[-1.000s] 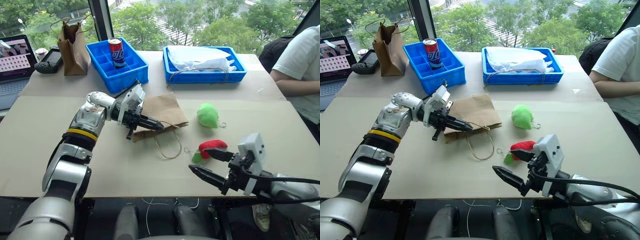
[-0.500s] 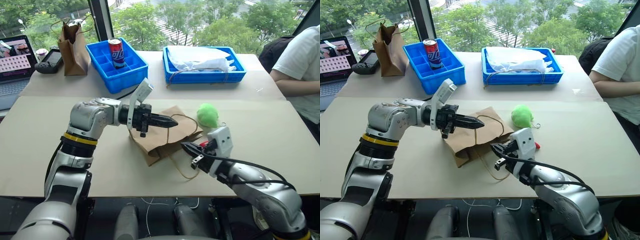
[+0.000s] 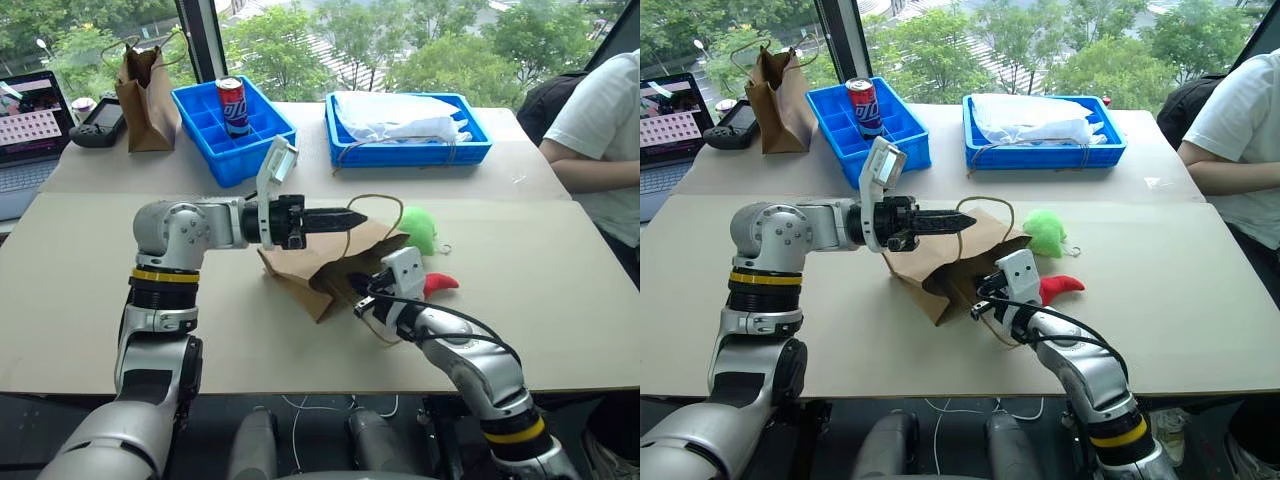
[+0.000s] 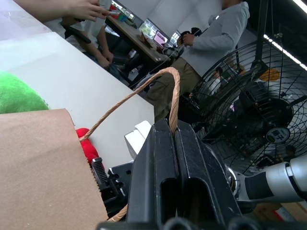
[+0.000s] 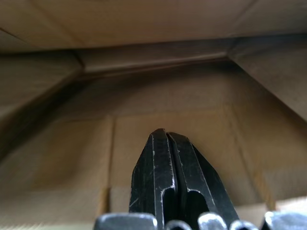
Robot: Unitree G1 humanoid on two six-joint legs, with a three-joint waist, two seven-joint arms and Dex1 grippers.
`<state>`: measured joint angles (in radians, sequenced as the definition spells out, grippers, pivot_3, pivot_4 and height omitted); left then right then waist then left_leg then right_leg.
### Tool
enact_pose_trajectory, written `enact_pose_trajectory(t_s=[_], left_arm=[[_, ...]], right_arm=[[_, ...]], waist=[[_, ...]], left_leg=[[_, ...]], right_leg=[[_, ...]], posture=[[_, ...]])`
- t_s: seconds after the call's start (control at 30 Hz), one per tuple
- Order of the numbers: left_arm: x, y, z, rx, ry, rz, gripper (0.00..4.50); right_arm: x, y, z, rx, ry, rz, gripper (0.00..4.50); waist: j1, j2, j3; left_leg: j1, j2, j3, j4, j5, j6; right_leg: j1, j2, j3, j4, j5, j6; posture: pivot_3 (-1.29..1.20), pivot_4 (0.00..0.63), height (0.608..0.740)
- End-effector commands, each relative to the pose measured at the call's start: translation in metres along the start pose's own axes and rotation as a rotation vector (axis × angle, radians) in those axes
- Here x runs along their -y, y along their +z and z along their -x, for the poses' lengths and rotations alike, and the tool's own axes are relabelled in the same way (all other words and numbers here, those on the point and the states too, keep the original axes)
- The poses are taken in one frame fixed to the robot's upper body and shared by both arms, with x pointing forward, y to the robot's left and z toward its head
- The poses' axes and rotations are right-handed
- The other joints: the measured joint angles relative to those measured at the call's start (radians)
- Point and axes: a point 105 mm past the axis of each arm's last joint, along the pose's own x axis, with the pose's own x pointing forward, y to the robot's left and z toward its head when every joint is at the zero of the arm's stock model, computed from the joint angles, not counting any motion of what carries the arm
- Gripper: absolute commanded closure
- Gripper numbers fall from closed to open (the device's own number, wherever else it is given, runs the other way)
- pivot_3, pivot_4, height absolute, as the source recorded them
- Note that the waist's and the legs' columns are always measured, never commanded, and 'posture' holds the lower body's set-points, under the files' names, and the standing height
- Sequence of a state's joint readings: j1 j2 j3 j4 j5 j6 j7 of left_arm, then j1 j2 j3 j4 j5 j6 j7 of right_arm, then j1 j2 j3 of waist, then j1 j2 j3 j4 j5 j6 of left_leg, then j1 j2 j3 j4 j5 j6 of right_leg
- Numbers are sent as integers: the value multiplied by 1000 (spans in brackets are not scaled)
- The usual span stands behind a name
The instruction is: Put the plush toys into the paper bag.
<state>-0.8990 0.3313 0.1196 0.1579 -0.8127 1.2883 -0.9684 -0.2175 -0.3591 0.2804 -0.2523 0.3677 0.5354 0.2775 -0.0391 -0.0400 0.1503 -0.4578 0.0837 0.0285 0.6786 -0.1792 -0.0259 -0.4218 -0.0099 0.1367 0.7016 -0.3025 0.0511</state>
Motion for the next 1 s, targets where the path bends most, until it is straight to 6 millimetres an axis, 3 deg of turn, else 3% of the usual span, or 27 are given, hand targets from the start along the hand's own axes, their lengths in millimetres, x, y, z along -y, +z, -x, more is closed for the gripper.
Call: enact_pose_trajectory(t_s=[0.03,0.23,0.43,0.67,0.77,0.83,1.0], left_arm=[[8,32,5,93,-1,-35,4500],[18,77,13,158,31,-160,4500],[36,92,12,111,16,-304,4500],[44,84,7,34,-23,-390,4500],[30,57,6,-40,5,-392,4500],[22,52,8,-45,34,-398,4500],[31,90,20,108,51,-407,4500]], right_arm=[[-4,-23,-6,-80,39,40,4487],[-6,-43,-10,-167,70,71,4487],[-9,-42,-11,-176,87,70,4487],[-7,-41,-9,-180,70,67,4487],[-4,-37,-6,-176,57,69,4487],[-1,-31,-2,-166,43,69,4487],[3,-32,12,-219,24,82,4487]], waist=[[0,0,0],[-1,0,0],[-6,0,0],[-5,0,0],[-4,1,-1],[-3,1,-1],[5,1,-1]], left_leg=[[0,0,0,0,0,0],[1,0,-1,0,0,0],[2,0,-1,-1,0,-1],[2,0,-1,-1,0,-1],[1,0,-1,-1,0,-1],[1,0,-1,-1,0,-1],[-1,0,-1,0,0,-1]], right_leg=[[0,0,0,0,0,0],[2,0,-1,0,1,-1],[1,0,-1,0,1,-1],[1,0,-1,0,1,-1],[1,0,-1,0,1,-1],[1,0,-1,0,1,-2],[0,0,-2,0,1,-2]], posture=[[0,150,685],[0,150,685],[0,150,685],[0,150,685],[0,150,685],[0,150,685],[0,150,685]])
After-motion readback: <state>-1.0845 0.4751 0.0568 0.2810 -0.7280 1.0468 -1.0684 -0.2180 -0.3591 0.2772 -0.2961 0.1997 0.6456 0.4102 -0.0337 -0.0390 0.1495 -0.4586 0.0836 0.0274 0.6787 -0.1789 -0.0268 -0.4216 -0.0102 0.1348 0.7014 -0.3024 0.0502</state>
